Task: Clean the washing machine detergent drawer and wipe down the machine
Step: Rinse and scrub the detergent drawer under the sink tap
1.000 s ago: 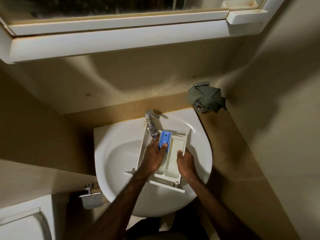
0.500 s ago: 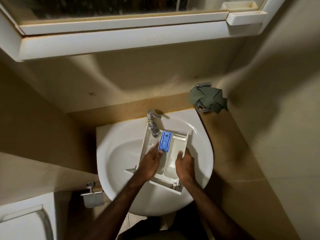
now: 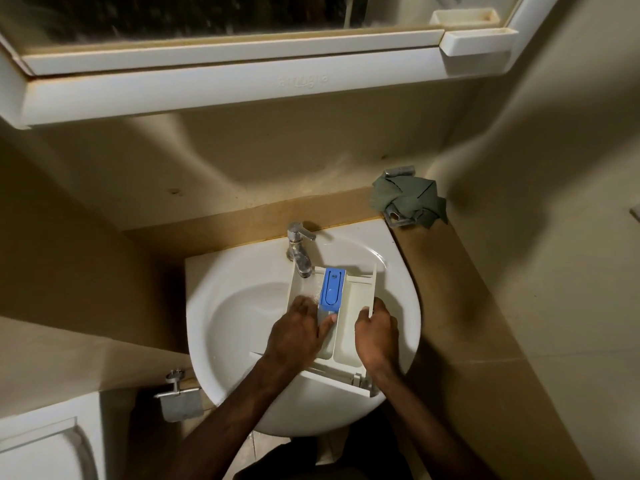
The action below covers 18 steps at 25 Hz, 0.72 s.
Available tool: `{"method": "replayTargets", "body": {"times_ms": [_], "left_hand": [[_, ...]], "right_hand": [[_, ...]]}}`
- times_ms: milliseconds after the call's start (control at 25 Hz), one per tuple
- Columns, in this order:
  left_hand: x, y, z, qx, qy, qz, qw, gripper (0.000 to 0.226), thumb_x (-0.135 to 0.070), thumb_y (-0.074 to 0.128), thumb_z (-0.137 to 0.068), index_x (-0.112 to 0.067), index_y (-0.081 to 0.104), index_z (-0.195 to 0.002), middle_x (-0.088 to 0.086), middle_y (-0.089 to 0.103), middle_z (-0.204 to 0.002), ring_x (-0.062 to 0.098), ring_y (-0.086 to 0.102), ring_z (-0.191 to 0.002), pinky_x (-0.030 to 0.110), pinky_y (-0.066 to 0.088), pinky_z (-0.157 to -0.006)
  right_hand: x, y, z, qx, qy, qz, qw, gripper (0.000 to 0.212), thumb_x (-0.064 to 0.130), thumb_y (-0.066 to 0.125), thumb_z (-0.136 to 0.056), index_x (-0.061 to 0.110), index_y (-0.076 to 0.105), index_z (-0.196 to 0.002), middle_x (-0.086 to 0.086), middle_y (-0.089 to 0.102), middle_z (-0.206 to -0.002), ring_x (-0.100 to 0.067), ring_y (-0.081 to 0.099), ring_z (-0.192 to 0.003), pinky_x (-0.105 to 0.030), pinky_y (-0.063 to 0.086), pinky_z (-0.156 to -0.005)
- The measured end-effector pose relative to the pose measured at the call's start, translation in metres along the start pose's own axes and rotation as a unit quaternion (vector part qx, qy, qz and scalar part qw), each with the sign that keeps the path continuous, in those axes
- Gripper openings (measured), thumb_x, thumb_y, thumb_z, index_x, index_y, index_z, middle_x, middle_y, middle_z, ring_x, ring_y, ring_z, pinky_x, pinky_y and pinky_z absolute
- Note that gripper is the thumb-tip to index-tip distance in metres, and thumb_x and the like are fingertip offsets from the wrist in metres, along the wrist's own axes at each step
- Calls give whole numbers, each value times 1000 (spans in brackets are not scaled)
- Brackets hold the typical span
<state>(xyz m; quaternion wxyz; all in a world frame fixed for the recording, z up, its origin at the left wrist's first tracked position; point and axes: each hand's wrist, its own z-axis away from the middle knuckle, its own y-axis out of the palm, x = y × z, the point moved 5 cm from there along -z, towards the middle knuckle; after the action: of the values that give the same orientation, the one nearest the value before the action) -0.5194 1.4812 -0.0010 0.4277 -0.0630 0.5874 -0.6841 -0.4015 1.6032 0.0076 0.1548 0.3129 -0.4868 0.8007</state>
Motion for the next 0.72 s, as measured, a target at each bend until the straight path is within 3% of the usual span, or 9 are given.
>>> {"method": "replayTargets", "body": {"times_ms": [80,160,240,320,400,480,560,720], "left_hand": [[0,-3,8,-28,84,-104,991,75,-61,17,-107,-10,61,-140,12,60,-146,29,50,-143,49,48,-113],[12,-3,12,-76,175,-206,960,69,-50,22,-109,-12,79,-115,11,69,-135,33,49,-144,62,37,-117],[27,-6,4,-98,220,-250,938,60,-43,28,-108,-13,80,-115,5,67,-140,34,47,-146,64,32,-119],[32,-12,-8,-62,220,-294,928,55,-40,30,-107,-12,69,-134,5,54,-155,35,38,-151,64,25,-122],[34,-14,-21,-14,195,-343,919,58,-38,29,-109,-11,39,-159,11,26,-170,35,18,-159,63,7,-127],[34,-15,-33,10,165,-374,912,62,-37,29,-110,-13,16,-166,11,6,-174,34,4,-161,61,-6,-127],[32,-12,-34,6,163,-370,914,61,-34,38,-108,-15,24,-164,13,10,-174,37,7,-160,62,-1,-127],[27,-6,-9,-42,228,-290,928,47,-29,45,-96,-9,69,-131,17,58,-149,43,41,-148,65,35,-117]], "right_hand": [[3,-3,3,-6,-16,27,1000,27,22,50,-104,15,60,-128,-11,73,-119,-35,70,-107,-49,60,-90],[5,-5,3,-11,-35,57,998,28,22,51,-104,13,57,-130,-12,72,-117,-36,70,-107,-49,61,-88],[8,-11,-2,-19,-34,54,998,28,20,51,-103,11,57,-129,-14,72,-116,-38,69,-107,-48,59,-89],[10,-14,-6,-24,-27,39,999,27,18,51,-102,9,58,-127,-16,71,-116,-40,68,-107,-49,59,-89],[12,-13,-7,-18,-26,38,999,29,18,52,-102,9,57,-128,-17,71,-116,-41,68,-107,-49,58,-89],[12,-10,-5,-15,-22,25,999,27,18,52,-101,9,57,-127,-17,71,-115,-41,68,-106,-50,59,-88],[12,-8,-3,-25,-20,19,999,25,17,52,-101,10,58,-125,-16,72,-114,-41,68,-105,-50,59,-87],[13,-3,0,-39,-17,14,999,29,17,52,-102,9,59,-129,-17,72,-115,-41,68,-105,-47,57,-88]]}}
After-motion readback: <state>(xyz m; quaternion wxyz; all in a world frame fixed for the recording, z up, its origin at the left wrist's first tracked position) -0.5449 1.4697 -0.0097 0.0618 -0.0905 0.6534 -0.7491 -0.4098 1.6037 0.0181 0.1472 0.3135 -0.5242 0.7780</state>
